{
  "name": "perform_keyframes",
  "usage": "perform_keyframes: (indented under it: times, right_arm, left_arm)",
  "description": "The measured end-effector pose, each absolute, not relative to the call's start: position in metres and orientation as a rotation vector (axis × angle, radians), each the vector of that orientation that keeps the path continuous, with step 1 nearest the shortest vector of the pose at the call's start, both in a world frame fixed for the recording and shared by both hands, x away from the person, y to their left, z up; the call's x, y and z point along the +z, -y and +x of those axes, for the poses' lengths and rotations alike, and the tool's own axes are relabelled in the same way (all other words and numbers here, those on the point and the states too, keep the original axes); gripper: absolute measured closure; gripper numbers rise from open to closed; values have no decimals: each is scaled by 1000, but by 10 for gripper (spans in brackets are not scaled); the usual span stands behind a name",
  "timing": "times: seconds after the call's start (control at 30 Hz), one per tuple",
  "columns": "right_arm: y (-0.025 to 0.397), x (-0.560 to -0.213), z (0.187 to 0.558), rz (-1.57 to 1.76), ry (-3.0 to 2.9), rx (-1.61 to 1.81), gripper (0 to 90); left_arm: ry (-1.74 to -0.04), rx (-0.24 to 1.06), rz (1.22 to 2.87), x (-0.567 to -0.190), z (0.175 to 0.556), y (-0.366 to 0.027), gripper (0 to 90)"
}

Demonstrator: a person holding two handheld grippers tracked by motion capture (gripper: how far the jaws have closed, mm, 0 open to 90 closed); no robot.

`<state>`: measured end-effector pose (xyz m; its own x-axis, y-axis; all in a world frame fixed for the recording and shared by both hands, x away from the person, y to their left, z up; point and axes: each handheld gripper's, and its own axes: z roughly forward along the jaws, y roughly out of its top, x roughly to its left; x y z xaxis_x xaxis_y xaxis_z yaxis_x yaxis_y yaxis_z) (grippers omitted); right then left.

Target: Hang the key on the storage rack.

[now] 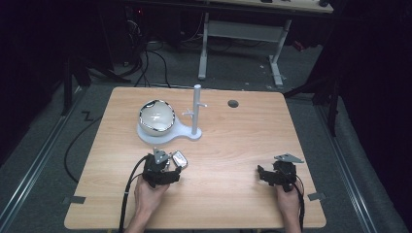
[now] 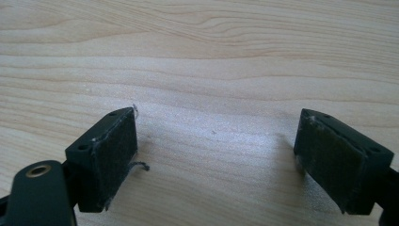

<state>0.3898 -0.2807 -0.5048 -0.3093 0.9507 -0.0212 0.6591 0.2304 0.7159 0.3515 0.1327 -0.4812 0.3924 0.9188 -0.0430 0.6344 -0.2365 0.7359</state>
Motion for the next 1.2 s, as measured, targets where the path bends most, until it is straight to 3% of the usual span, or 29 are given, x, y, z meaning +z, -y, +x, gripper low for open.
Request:
perform_keyframes:
  times: [0.5,1.2]
  right_arm:
    - [281,-505,390,1475,-2051,846,140]
    - [281,-505,390,1474,-2051,846,140]
  left_arm:
    - [-1340,500,2002,-488,369,-108,293]
    - [-1395,450,1987,-497,390,-120,231]
